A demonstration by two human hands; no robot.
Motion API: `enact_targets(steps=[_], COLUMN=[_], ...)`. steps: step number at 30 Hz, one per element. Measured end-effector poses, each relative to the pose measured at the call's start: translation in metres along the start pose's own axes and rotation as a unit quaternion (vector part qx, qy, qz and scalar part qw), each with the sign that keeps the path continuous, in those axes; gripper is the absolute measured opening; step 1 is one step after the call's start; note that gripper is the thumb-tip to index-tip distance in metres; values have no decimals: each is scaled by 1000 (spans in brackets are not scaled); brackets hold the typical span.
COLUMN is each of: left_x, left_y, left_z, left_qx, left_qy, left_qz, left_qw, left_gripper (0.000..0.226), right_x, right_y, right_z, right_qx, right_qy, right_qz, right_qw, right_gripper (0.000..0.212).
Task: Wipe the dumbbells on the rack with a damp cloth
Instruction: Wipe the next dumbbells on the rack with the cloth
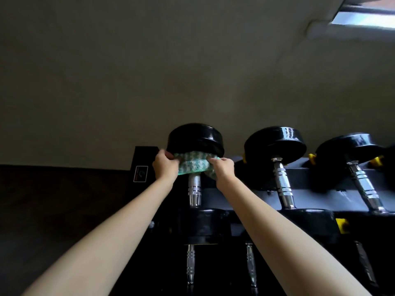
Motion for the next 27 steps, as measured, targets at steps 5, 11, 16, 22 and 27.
enact_targets(steps=[5,11,16,22,27], left_x=[10,-5,-40,-73,-88], left_y=[-4,-14,-13,2,12], left_z=[9,-4,-13,-28,-42], left_qx=[-86,59,186,314,288], left_qy=[-91,-219,-296,-328,-302], left_qz=[-79,-74,-90,-63,-45], left_qw=[989,971,933,889,908], left_gripper=[22,26,24,20,22], right_x=[-6,-27,-46,-74,-93], right_y=[-3,-4,7,8,-10], right_z=[-3,-15,-24,-23,-33], right_qx=[-26,-117,-220,-391,-405], right_qy=[-62,-126,-170,-172,-161], right_qz=[51,100,111,125,88], right_qw=[996,980,954,896,896], right_gripper=[13,8,25,17,22])
Point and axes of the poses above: each hand's wrist, its own x-axis towards the middle knuckle, its own z-axis out of the palm, y = z × x, the point moved 1 cm from there along x, towards the middle knuckle, and after that the axes turned 12 degrees about -y, right-handed, at the moved point
